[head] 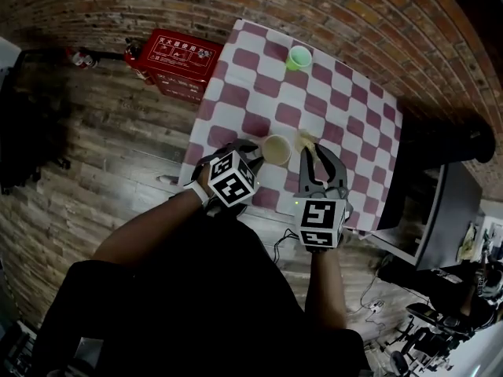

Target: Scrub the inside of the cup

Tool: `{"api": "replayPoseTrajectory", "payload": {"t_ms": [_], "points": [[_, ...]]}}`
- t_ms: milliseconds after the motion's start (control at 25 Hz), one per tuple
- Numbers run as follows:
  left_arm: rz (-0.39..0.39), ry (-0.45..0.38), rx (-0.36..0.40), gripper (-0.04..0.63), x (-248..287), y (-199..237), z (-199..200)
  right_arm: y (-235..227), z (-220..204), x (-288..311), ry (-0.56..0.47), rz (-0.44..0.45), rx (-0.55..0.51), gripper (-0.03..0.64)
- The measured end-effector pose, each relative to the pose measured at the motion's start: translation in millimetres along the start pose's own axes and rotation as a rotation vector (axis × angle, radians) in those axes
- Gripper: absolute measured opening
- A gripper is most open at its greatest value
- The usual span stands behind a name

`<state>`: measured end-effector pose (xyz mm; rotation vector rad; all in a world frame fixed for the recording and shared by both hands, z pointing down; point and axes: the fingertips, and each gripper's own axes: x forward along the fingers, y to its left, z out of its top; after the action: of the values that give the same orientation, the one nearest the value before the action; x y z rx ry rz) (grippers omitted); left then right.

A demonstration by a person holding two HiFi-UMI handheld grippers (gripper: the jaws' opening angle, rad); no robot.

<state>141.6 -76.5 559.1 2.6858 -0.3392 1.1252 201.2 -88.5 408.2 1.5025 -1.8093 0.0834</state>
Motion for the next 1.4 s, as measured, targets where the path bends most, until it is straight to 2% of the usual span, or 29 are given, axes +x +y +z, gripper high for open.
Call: {"api": "replayPoseTrajectory", "payload": {"t_ms": [200, 400, 560, 680, 840, 1000, 1080, 1240, 1400], "points": [[0.001, -0.001, 0.001, 0.117, 0, 0, 1, 36, -26, 27, 0.074, 0.158, 0.085, 0.074], [0.009, 0.0, -0.012, 0.117, 0, 4, 0, 62, -67, 72, 0.211, 0.224, 0.096, 0.074], [0.011, 0.003, -0.009, 0.117, 1, 4, 1, 68, -88, 95, 0.291, 0.247, 0.054, 0.074], [0.016, 0.001, -0.009, 0.117, 0, 6, 2, 65, -79, 90, 0.271, 0.245, -0.013, 0.074], [0.022, 0.001, -0.018, 0.117, -2, 11, 1, 43, -42, 59, 0.158, 0.197, -0.089, 0.074], [0.025, 0.002, -0.026, 0.117, -4, 15, 0, 5, -8, 26, 0.053, 0.12, -0.05, 0.074], [0.023, 0.002, -0.03, 0.117, -3, 15, -1, -3, -1, 17, 0.033, 0.128, -0.004, 0.074], [0.015, 0.007, -0.025, 0.117, -2, 12, 0, 28, -18, 29, 0.07, 0.282, 0.074, 0.074], [0.013, 0.016, -0.015, 0.117, -2, 9, -1, 60, -65, 74, 0.198, 0.311, 0.091, 0.074]]}}
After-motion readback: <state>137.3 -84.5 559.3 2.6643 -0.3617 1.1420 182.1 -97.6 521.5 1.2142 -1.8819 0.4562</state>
